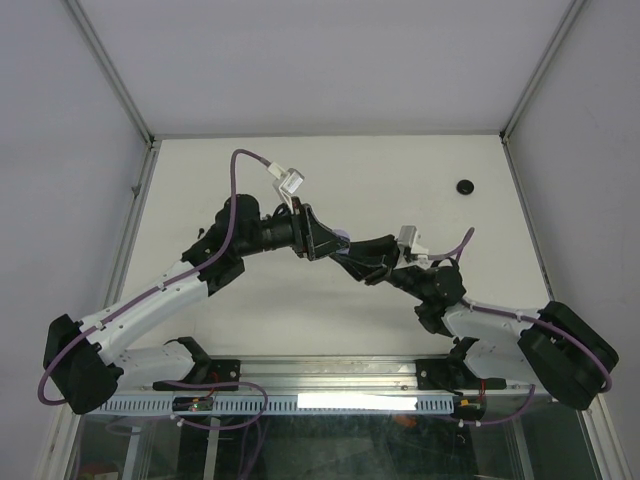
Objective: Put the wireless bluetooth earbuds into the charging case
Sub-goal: Close the charging case, then place the charging case at the center of the board.
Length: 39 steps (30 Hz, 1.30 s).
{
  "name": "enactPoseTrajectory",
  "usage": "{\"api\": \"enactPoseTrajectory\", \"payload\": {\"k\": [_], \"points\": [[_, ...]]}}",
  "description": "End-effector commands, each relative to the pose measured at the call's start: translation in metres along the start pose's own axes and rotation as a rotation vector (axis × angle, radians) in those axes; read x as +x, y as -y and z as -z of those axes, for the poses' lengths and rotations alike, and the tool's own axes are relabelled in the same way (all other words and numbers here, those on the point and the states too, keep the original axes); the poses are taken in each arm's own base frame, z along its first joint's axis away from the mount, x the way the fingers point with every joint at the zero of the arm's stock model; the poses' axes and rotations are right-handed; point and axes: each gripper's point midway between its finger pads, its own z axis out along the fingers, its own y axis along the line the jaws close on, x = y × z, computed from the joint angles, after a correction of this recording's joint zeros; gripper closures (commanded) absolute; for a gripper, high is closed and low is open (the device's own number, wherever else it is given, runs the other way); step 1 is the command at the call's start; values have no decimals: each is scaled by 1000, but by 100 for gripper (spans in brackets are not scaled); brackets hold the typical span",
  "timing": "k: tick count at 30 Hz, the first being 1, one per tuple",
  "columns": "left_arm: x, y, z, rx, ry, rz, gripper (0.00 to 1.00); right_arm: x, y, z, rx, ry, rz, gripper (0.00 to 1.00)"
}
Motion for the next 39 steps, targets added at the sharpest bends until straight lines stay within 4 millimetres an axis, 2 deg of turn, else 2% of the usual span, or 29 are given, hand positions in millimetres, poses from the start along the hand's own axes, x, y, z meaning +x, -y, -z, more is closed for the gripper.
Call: {"api": "enactPoseTrajectory", "payload": {"k": [1, 7, 13, 17, 19, 21, 24, 27, 33, 39], "points": [[-21, 36, 10, 157, 60, -76, 45, -15, -7, -10, -53, 37, -18, 100], [-27, 42, 22, 192, 96, -103, 45, 0, -10, -5, -71, -28, -64, 100], [-24, 40, 27, 212, 90, -102, 45, 11, -15, -2, -98, -94, -124, 100], [-31, 29, 33, 155, 110, -97, 43, 20, -9, 3, -46, -136, -178, 100], [-39, 13, 38, 65, 133, -94, 39, 30, 4, 8, 35, -183, -211, 100], [-50, -12, 45, -80, 170, -96, 35, 43, 20, 18, 125, -243, -246, 100], [-60, -49, 63, -306, 198, -117, 31, 59, 38, 35, 242, -314, -327, 100], [-73, -76, 86, -506, 237, -167, 27, 80, 56, 56, 362, -402, -410, 100], [-97, -107, 134, -820, 303, -303, 12, 115, 80, 103, 602, -558, -561, 100], [-100, -139, 174, -1074, 358, -367, 2, 138, 109, 157, 876, -647, -683, 100]]}}
